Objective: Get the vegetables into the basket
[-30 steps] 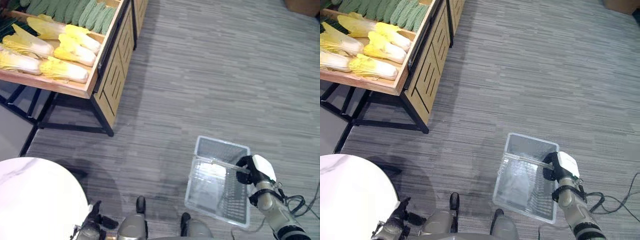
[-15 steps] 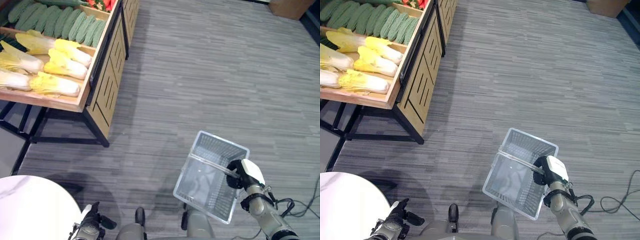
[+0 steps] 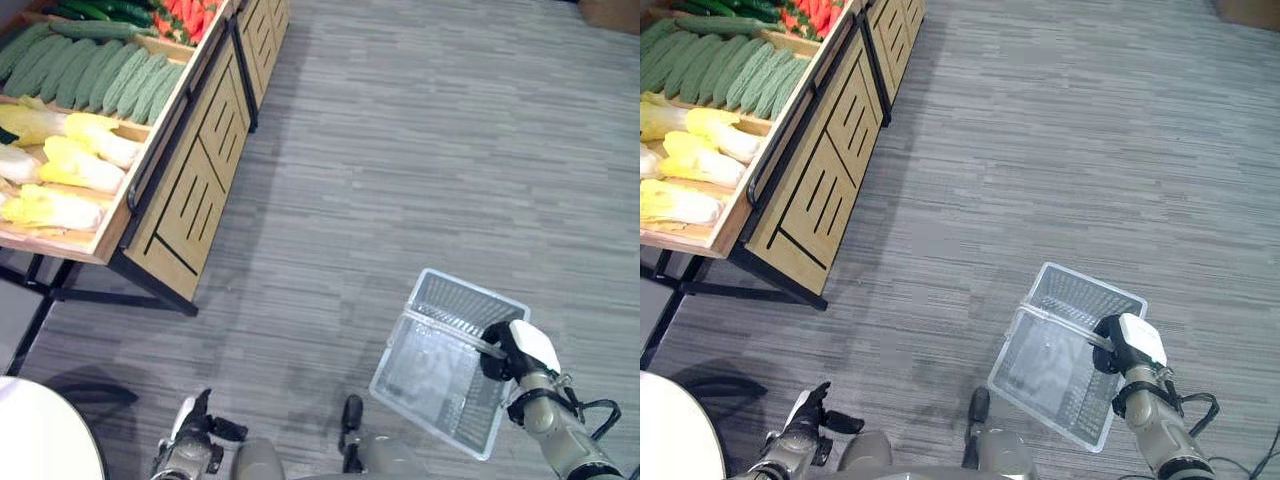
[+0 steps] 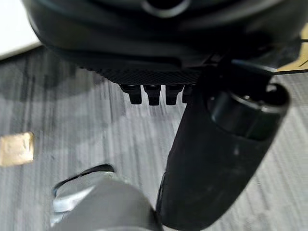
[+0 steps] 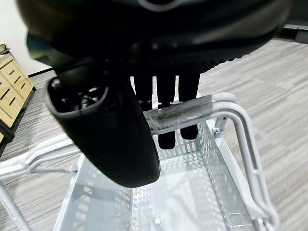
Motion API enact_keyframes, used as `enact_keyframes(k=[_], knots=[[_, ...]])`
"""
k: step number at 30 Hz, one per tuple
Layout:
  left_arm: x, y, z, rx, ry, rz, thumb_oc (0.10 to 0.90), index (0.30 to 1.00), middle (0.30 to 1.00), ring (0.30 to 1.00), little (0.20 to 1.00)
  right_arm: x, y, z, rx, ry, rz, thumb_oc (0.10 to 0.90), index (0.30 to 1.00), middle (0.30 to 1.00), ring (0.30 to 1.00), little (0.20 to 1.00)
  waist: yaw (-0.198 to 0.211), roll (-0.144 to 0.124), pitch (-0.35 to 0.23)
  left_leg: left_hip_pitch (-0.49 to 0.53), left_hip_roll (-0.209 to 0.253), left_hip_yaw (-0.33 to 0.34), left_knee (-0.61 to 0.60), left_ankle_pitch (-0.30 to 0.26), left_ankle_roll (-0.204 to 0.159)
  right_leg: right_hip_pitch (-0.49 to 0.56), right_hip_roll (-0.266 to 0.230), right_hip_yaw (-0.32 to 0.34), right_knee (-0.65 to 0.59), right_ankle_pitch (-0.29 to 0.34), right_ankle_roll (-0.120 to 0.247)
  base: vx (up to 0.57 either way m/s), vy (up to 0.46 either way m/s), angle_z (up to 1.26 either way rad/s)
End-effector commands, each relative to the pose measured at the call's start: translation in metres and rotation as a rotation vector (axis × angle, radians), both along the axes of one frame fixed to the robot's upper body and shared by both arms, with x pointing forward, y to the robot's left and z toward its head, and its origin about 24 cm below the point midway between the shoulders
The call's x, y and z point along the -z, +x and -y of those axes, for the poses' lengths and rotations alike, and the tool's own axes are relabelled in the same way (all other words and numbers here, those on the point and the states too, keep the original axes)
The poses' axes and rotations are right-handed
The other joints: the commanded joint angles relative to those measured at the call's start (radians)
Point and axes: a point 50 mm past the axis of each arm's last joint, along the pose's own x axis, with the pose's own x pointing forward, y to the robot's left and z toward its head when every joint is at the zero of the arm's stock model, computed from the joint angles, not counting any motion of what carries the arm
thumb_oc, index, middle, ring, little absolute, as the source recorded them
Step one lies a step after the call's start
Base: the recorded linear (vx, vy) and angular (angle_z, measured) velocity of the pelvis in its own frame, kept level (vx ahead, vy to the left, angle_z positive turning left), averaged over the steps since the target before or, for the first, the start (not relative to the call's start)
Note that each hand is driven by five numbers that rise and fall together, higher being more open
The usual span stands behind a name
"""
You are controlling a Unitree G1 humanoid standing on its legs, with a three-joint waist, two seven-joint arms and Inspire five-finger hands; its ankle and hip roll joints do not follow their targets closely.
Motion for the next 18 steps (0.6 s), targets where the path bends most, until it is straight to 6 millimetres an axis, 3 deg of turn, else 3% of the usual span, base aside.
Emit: enact_keyframes(k=[1, 4, 6, 7, 9, 11, 12, 14, 16, 17, 18], knots=[[-0.001, -0.008, -0.014, 0.011, 0.076, -0.039, 0.9, 1.0, 1.0, 1.0, 1.0, -0.055, 0.026, 0.014, 0.0, -0.054, 0.301, 0.4, 0.3, 0.3, 0.3, 0.3, 0.032, -0.005, 0.01, -0.061, -0.035, 0.071, -0.192, 0.065, 0.097, -0.013, -0.06, 0.074, 0.096, -0.046, 0.138, 0.27, 0.049, 0.16], [0.003, -0.017, -0.013, 0.01, 0.075, -0.067, 0.9, 1.0, 1.0, 1.0, 1.0, -0.052, 0.026, 0.012, 0.007, -0.045, 0.302, 0.4, 0.3, 0.3, 0.3, 0.3, 0.072, 0.018, 0.004, -0.151, -0.014, 0.082, -0.382, 0.192, 0.079, 0.057, -0.033, 0.076, 0.078, -0.084, 0.139, 0.35, 0.084, 0.06], [0.003, -0.02, -0.014, 0.005, 0.075, -0.075, 0.9, 1.0, 1.0, 1.0, 1.0, -0.05, 0.026, 0.01, 0.002, -0.042, 0.297, 0.4, 0.3, 0.3, 0.3, 0.3, 0.083, 0.015, 0.001, -0.136, -0.017, 0.073, -0.414, 0.211, 0.072, 0.082, -0.031, 0.09, 0.077, -0.094, 0.139, 0.36, 0.095, -0.13], [0.006, -0.031, -0.016, -0.023, 0.072, -0.104, 0.9, 1.0, 1.0, 1.0, 1.0, -0.044, 0.025, 0.004, -0.014, -0.026, 0.273, 0.4, 0.3, 0.3, 0.3, 0.3, 0.104, 0.014, -0.015, -0.136, -0.018, 0.06, -0.445, 0.24, 0.062, 0.124, -0.025, 0.111, 0.078, -0.117, 0.143, 0.57, 0.208, -0.24], [0.009, -0.043, -0.018, -0.052, 0.065, -0.126, 0.9, 1.0, 1.0, 1.0, 1.0, -0.036, 0.019, 0.0, -0.019, -0.01, 0.234, 0.4, 0.3, 0.3, 0.3, 0.3, 0.114, 0.006, -0.033, -0.098, -0.018, 0.1, -0.443, 0.246, 0.073, 0.159, -0.037, 0.115, 0.087, -0.129, 0.155, 0.59, 0.289, -0.36], [0.008, -0.045, -0.022, -0.081, 0.063, -0.125, 0.9, 1.0, 1.0, 1.0, 1.0, -0.028, 0.017, -0.003, -0.02, 0.001, 0.2, 0.4, 0.3, 0.3, 0.3, 0.3, 0.127, -0.009, -0.046, -0.086, -0.033, 0.113, -0.426, 0.227, 0.092, 0.169, -0.063, 0.117, 0.105, -0.122, 0.171, 0.47, 0.315, -0.56], [0.008, -0.049, -0.024, -0.096, 0.065, -0.134, 0.9, 1.0, 1.0, 1.0, 1.0, -0.021, 0.016, -0.008, -0.014, 0.024, 0.178, 0.4, 0.3, 0.3, 0.3, 0.3, 0.133, -0.035, -0.054, -0.063, -0.066, 0.127, -0.405, 0.188, 0.121, 0.161, -0.099, 0.139, 0.159, -0.058, 0.198, 0.36, 0.301, -0.19], [0.008, -0.05, -0.027, -0.086, 0.073, -0.141, 0.9, 1.0, 1.0, 1.0, 1.0, -0.018, 0.019, -0.012, -0.022, 0.036, 0.168, 0.4, 0.3, 0.3, 0.3, 0.3, 0.136, -0.054, -0.058, -0.044, -0.094, 0.136, -0.388, 0.147, 0.152, 0.125, -0.12, 0.163, 0.248, 0.024, 0.219, 0.37, 0.359, -0.15], [0.007, -0.05, -0.028, -0.077, 0.076, -0.14, 0.9, 1.0, 1.0, 1.0, 1.0, -0.019, 0.021, -0.013, -0.03, 0.033, 0.171, 0.4, 0.3, 0.3, 0.3, 0.3, 0.139, -0.057, -0.055, -0.036, -0.104, 0.137, -0.379, 0.128, 0.167, 0.098, -0.128, 0.169, 0.311, 0.06, 0.226, 0.2, 0.26, -0.12], [0.005, -0.046, -0.031, -0.05, 0.091, -0.132, 0.9, 1.0, 1.0, 1.0, 1.0, -0.024, 0.028, -0.019, -0.048, 0.038, 0.192, 0.4, 0.3, 0.3, 0.3, 0.3, 0.132, -0.053, -0.039, -0.004, -0.121, 0.132, -0.372, 0.098, 0.194, 0.042, -0.123, 0.188, 0.457, 0.119, 0.233, 0.22, 0.293, 0.06], [0.004, -0.043, -0.032, -0.027, 0.102, -0.13, 0.9, 1.0, 1.0, 1.0, 1.0, -0.024, 0.03, -0.021, -0.052, 0.045, 0.199, 0.4, 0.3, 0.3, 0.3, 0.3, 0.123, -0.049, -0.034, 0.016, -0.126, 0.128, -0.371, 0.085, 0.204, 0.024, -0.112, 0.201, 0.506, 0.142, 0.233, 0.34, 0.396, 0.15]])
